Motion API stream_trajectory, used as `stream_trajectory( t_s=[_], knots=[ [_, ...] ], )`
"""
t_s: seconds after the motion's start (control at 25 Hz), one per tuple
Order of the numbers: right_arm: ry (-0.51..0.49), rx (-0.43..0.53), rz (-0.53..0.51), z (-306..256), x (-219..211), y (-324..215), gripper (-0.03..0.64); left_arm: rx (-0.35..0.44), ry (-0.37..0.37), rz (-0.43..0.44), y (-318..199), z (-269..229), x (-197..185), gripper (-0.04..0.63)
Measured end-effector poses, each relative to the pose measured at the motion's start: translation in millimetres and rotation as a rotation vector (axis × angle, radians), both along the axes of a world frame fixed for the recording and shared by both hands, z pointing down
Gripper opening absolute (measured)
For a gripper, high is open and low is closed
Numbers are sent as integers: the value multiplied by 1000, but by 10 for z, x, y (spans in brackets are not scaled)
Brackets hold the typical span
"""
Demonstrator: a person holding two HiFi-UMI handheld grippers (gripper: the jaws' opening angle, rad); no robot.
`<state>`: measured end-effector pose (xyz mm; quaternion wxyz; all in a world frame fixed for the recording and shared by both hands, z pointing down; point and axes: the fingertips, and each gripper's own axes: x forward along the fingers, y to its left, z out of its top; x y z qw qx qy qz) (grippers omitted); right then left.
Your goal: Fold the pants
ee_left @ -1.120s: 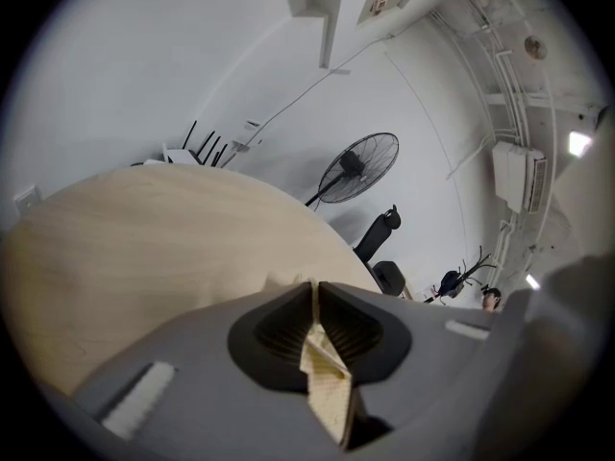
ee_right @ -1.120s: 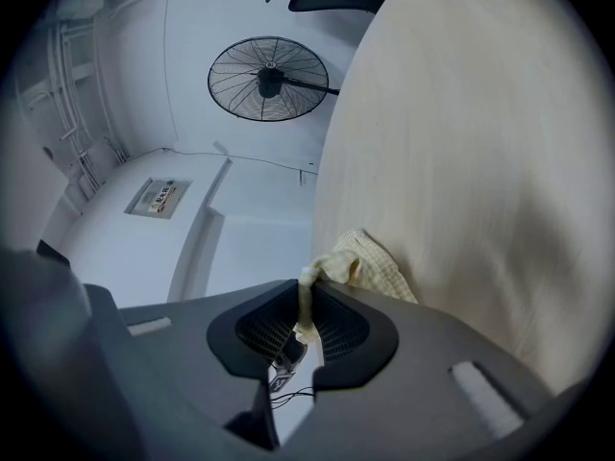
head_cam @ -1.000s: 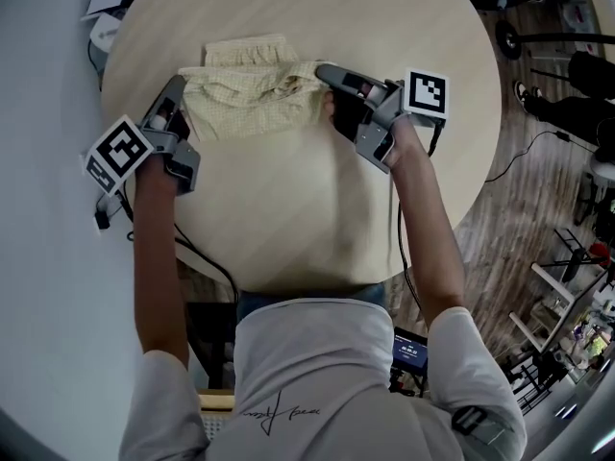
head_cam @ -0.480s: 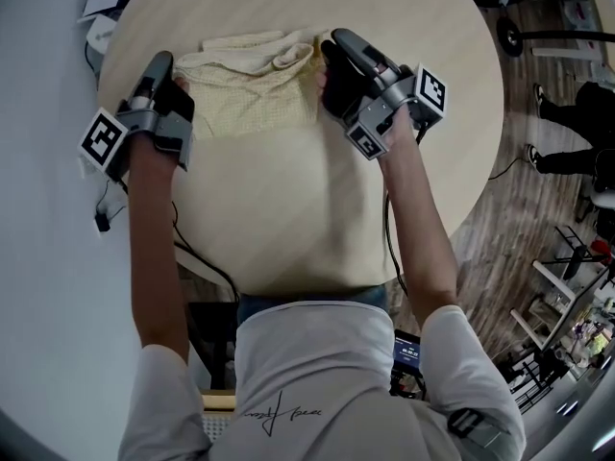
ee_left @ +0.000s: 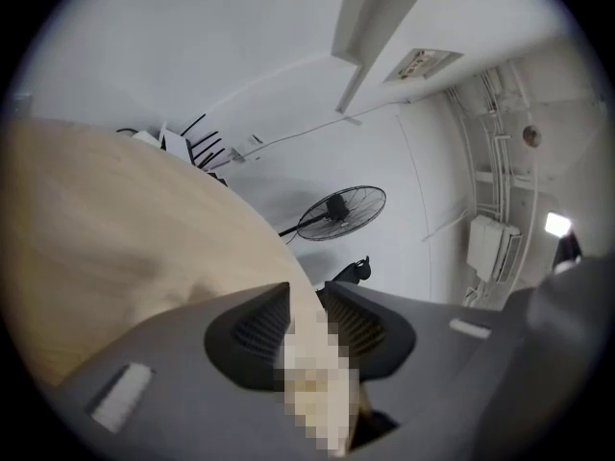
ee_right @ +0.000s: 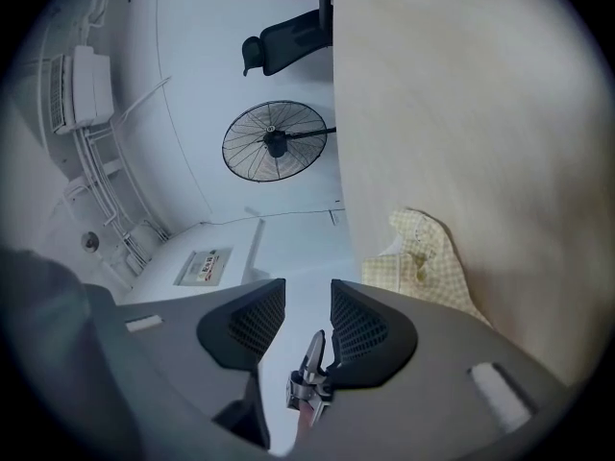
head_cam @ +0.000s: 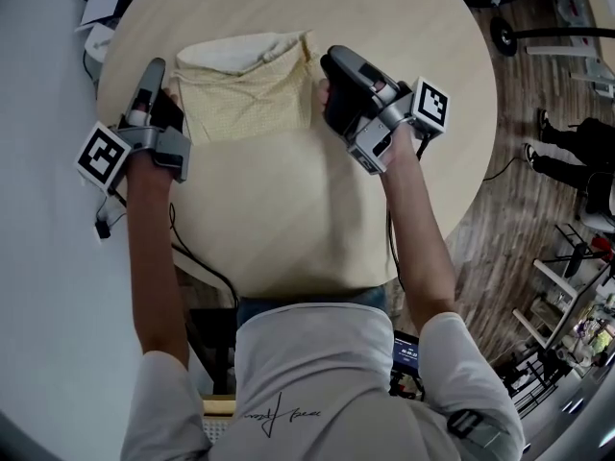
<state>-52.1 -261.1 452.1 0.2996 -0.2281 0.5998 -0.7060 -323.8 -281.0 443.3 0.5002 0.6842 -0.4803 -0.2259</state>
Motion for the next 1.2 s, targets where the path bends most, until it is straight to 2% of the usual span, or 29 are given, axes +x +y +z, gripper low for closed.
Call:
stream_trajectory(
  t_s=[0.24, 0.48, 0.72, 0.84, 1.0, 1.2],
  knots=[
    [68, 25, -34, -44, -25, 113, 124, 7, -95, 43, 116, -23, 67, 117],
    [162, 42, -56, -123, -20, 125, 45, -5, -182, 85, 161, -109, 214, 117],
    [230, 73, -62, -254, -31, 150, 21, 35, -280, 124, 205, -299, 304, 117],
    [273, 89, -71, -329, -38, 305, 18, 46, -309, 145, 389, -387, 342, 117],
    [336, 115, -81, -464, -46, 745, 6, 58, -338, 151, 880, -526, 353, 115],
    [443, 132, -81, -483, 17, 720, -5, 74, -371, 157, 888, -571, 358, 99]
  ],
)
